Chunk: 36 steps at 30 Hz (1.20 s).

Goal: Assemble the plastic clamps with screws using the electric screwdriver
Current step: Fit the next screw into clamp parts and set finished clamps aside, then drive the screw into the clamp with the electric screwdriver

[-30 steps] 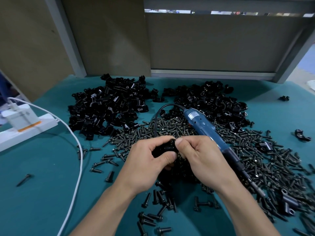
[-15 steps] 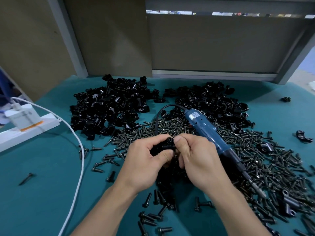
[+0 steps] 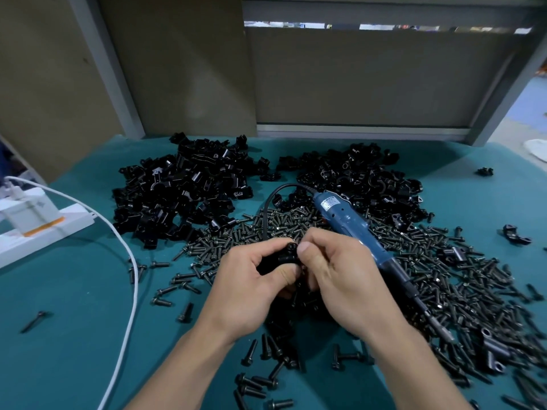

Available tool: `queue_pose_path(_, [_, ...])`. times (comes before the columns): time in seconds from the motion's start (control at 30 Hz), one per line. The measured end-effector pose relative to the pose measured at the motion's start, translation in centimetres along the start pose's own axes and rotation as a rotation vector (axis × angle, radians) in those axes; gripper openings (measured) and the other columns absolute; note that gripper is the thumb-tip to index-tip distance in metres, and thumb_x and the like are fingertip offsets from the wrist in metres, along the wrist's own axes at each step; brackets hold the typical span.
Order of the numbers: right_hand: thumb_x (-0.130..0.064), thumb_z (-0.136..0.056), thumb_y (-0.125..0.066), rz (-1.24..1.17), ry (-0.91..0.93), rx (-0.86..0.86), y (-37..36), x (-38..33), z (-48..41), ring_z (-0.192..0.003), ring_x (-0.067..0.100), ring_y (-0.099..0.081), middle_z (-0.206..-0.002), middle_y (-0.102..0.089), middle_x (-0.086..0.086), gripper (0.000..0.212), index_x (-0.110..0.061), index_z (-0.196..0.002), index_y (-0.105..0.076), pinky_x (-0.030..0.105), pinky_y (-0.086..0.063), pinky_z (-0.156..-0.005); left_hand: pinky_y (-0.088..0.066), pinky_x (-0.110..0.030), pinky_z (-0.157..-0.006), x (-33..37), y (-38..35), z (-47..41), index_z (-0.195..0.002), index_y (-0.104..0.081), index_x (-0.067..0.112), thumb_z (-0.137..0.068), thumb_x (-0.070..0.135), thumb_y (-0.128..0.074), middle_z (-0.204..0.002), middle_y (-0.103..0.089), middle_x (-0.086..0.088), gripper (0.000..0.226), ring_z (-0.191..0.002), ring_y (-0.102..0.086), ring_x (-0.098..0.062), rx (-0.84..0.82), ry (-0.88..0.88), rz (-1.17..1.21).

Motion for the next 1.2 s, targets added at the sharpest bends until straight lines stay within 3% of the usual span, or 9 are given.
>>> queue_pose_path(0.13, [-0.046, -0.106, -0.046, -0.016, -0.073, 0.036, -0.1, 0.7, 0.1, -0.049, 0.004, -0.047, -0.053, -0.056, -0.007, 0.04, -0.03, -0.07, -0.056, 0.025, -0.04, -0.05, -0.061, -0.024, -0.073, 0.2, 0.0, 0.0, -0.102, -0.078, 0.051, -0.091, 0.015, -0.071, -0.093, -0.081, 0.011, 0.038, -0.083, -0.077, -0.01, 0.006, -0.022, -0.061])
queue_pose_path(0.33, [-0.037, -0.106, -0.048, 0.008, -0.031, 0.006, -0.1, 0.1, 0.0, -0.048, 0.006, -0.045, -0.053, -0.056, -0.003, 0.038, -0.023, -0.072, -0.053, 0.034, -0.042, -0.051, -0.064, -0.031, -0.07, 0.0, -0.1, 0.1, -0.101, -0.078, 0.048, -0.089, 0.018, -0.069, -0.091, -0.081, 0.008, 0.034, -0.08, -0.078, -0.015, 0.003, -0.001, -0.039])
queue_pose_path(0.53, [-0.028, -0.103, -0.053, -0.045, -0.047, -0.026, 0.2, 0.3, 0.3, -0.05, 0.003, -0.051, -0.06, -0.064, -0.003, 0.025, -0.025, -0.08, -0.061, 0.023, -0.042, -0.05, -0.062, -0.03, -0.067, -0.1, 0.1, -0.1, -0.099, -0.08, 0.036, -0.09, 0.017, -0.069, -0.084, -0.079, 0.001, 0.024, -0.073, -0.075, -0.016, 0.004, -0.002, -0.019])
queue_pose_path(0.67, [-0.041, -0.103, -0.051, -0.019, -0.105, 0.01, -0.1, 0.8, 0.2, -0.045, 0.008, -0.039, -0.047, -0.049, -0.003, 0.044, -0.012, -0.07, -0.051, 0.035, -0.037, -0.05, -0.064, -0.04, -0.07, -0.3, 0.4, 0.0, -0.098, -0.08, 0.039, -0.088, 0.018, -0.07, -0.084, -0.079, 0.002, 0.025, -0.074, -0.075, -0.021, 0.019, 0.004, -0.03])
queue_pose_path(0.83, [-0.033, -0.1, -0.061, -0.162, -0.156, -0.043, -0.1, 0.5, 0.2, -0.049, 0.011, -0.05, -0.058, -0.068, 0.003, 0.024, -0.021, -0.079, -0.064, 0.033, -0.041, -0.054, -0.063, -0.042, -0.069, -0.7, 0.7, -0.2, -0.099, -0.08, 0.032, -0.09, 0.016, -0.072, -0.083, -0.078, -0.004, 0.02, -0.074, -0.074, -0.029, 0.038, 0.024, -0.003])
queue_pose_path(0.93, [-0.045, -0.102, -0.053, 0.024, -0.182, 0.119, 1.8, 0.7, 0.2, -0.044, 0.002, -0.049, -0.057, -0.067, -0.004, 0.043, -0.017, -0.071, -0.061, 0.028, -0.041, -0.051, -0.061, -0.031, -0.063, -1.8, 1.4, -0.2, -0.106, -0.081, 0.032, -0.093, 0.003, -0.073, -0.082, -0.079, 0.0, 0.033, -0.068, -0.073, -0.022, 0.102, 0.082, 0.023])
queue_pose_path(1.03, [-0.039, -0.098, -0.061, 0.418, -0.187, 0.408, 7.5, 0.4, 0.1, -0.069, 0.007, -0.06, -0.073, -0.067, -0.012, 0.008, -0.031, -0.097, -0.063, 0.03, -0.047, -0.063, -0.058, -0.023, -0.065, -2.8, 2.6, -0.2, -0.127, -0.075, 0.025, -0.094, 0.007, -0.075, -0.092, -0.08, 0.008, 0.038, -0.073, -0.076, -0.016, 0.205, 0.146, 0.028])
queue_pose_path(1.1, [-0.038, -0.093, -0.065, 0.728, -0.36, 0.219, 7.6, 2.6, -1.2, -0.092, 0.025, -0.061, -0.102, -0.065, -0.004, 0.046, -0.028, -0.134, -0.047, 0.041, -0.05, -0.079, -0.059, -0.027, -0.072, -2.8, 2.9, -0.3, -0.134, -0.071, 0.024, -0.095, 0.011, -0.074, -0.095, -0.08, 0.012, 0.041, -0.079, -0.077, -0.013, 0.246, 0.137, -0.001])
queue_pose_path(1.2, [-0.029, -0.091, -0.064, 0.806, -0.535, 0.017, 5.5, 5.1, -2.0, -0.085, 0.03, -0.06, -0.101, -0.056, 0.002, 0.066, -0.028, -0.145, -0.027, 0.041, -0.046, -0.072, -0.058, -0.036, -0.088, -2.6, 3.1, 0.0, -0.133, -0.071, 0.026, -0.096, 0.016, -0.072, -0.095, -0.079, 0.014, 0.039, -0.084, -0.077, -0.01, 0.283, 0.131, -0.02])
Point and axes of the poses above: each hand's wrist, its own z-axis away from the middle knuckle, its own y-axis out of the back of the hand, x = y × z, the point moved 10 cm from there along -z, towards the middle knuckle
